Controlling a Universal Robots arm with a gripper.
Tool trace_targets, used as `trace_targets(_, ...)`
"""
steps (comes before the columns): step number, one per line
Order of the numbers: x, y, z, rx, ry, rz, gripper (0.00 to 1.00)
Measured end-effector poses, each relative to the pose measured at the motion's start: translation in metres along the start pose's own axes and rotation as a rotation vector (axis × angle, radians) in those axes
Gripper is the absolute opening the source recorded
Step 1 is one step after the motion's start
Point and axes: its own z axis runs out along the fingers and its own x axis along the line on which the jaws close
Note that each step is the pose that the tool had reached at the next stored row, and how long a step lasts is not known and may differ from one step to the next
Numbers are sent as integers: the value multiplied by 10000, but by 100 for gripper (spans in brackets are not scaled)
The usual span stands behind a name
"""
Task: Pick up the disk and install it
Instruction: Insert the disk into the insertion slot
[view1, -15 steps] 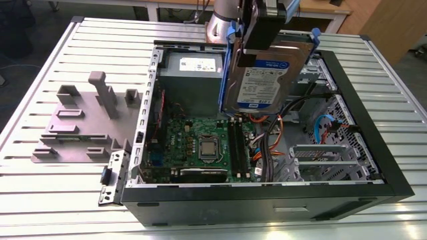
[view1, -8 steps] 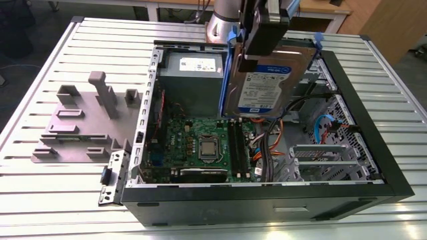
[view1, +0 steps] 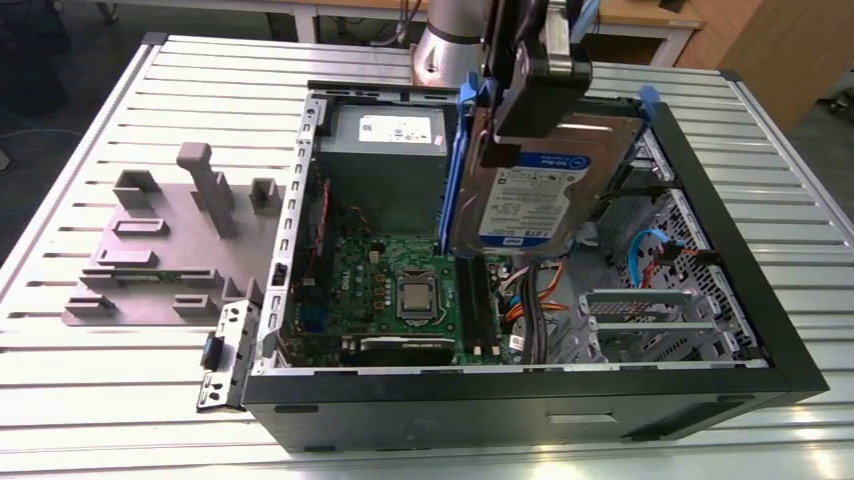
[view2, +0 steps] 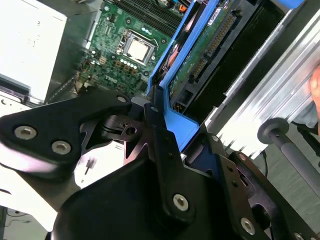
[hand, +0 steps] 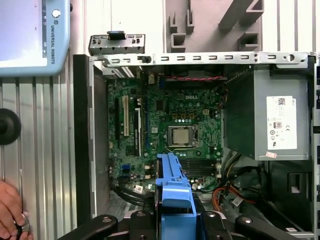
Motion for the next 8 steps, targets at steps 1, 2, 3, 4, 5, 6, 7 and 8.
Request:
trace_targets(1, 16, -1, 0, 0, 1, 0, 36)
trace_targets(2, 27, -2, 0, -1, 4, 0, 36)
trace_targets(3, 34, -4, 0, -1, 12, 1, 36)
trace_targets(4, 38, -6, 0, 0, 21, 1, 36)
trace_targets(5, 40, -10, 0, 0, 30, 0, 36)
trace_targets(6, 42, -16, 1, 1, 33, 0, 36)
trace_targets(7, 44, -22, 2, 1, 33, 1, 36)
trace_targets(8, 45, -31, 2, 1, 34, 0, 36)
